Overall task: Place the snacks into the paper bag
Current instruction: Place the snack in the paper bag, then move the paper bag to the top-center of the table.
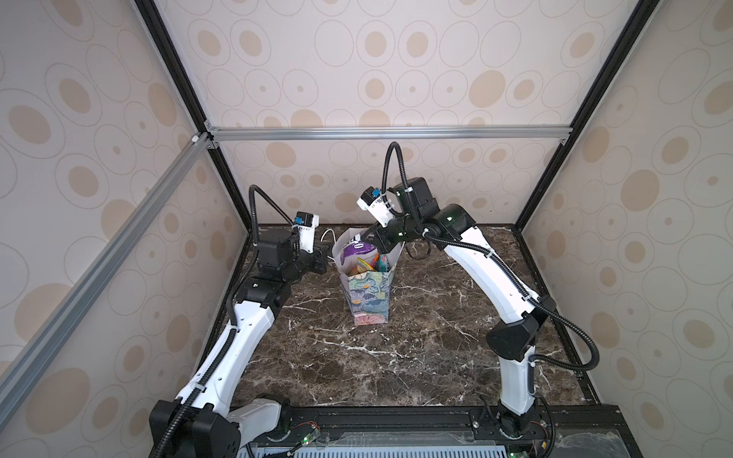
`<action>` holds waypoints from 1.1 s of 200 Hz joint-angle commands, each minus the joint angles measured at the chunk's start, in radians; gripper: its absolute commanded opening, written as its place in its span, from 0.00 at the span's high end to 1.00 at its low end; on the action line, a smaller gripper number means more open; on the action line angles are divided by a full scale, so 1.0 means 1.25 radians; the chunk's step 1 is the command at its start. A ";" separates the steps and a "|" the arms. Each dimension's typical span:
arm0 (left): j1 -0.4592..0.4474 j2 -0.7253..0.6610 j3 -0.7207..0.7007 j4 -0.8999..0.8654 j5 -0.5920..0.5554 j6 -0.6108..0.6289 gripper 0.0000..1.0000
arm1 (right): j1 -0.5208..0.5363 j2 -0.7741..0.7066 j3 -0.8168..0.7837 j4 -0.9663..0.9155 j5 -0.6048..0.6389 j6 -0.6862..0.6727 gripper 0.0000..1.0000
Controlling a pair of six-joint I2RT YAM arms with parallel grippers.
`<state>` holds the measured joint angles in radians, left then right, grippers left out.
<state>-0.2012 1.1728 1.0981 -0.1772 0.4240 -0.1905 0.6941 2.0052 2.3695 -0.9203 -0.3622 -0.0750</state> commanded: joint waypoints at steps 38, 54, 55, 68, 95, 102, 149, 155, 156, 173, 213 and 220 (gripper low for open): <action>-0.003 -0.004 0.000 -0.006 0.007 0.005 0.95 | 0.000 -0.023 0.030 0.001 0.053 -0.032 0.64; -0.004 -0.005 0.000 -0.006 0.006 0.005 0.95 | 0.000 -0.033 0.027 0.006 0.058 -0.033 0.63; -0.004 -0.005 0.000 -0.006 0.005 0.004 0.95 | -0.001 -0.034 0.027 0.006 0.058 -0.032 0.63; -0.004 -0.005 -0.001 -0.004 0.003 0.004 0.95 | 0.000 -0.049 0.015 0.017 0.067 -0.031 0.62; -0.004 -0.003 0.016 -0.026 -0.036 0.019 0.94 | -0.001 -0.113 -0.050 0.062 0.135 -0.035 0.61; -0.004 -0.004 0.024 -0.029 -0.044 0.021 0.94 | -0.001 -0.136 -0.093 0.077 0.157 -0.041 0.61; -0.004 -0.005 0.101 -0.068 -0.060 0.037 0.56 | -0.037 -0.309 -0.299 0.210 0.220 -0.015 0.56; -0.004 -0.002 0.112 -0.075 -0.062 0.037 0.52 | -0.044 -0.331 -0.327 0.229 0.227 -0.008 0.56; -0.004 -0.002 0.115 -0.076 -0.063 0.038 0.51 | -0.045 -0.335 -0.331 0.234 0.228 -0.006 0.55; -0.003 0.003 0.158 -0.098 -0.073 0.037 0.36 | -0.069 -0.396 -0.393 0.278 0.244 0.022 0.54; -0.004 -0.005 0.266 -0.168 -0.155 0.008 0.17 | -0.118 -0.504 -0.490 0.278 0.240 0.069 0.48; -0.004 -0.008 0.273 -0.183 -0.180 -0.005 0.16 | -0.123 -0.526 -0.517 0.276 0.249 0.080 0.48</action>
<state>-0.2031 1.1751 1.3659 -0.3275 0.2951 -0.1680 0.5575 1.4178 1.7905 -0.5964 -0.0738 -0.0254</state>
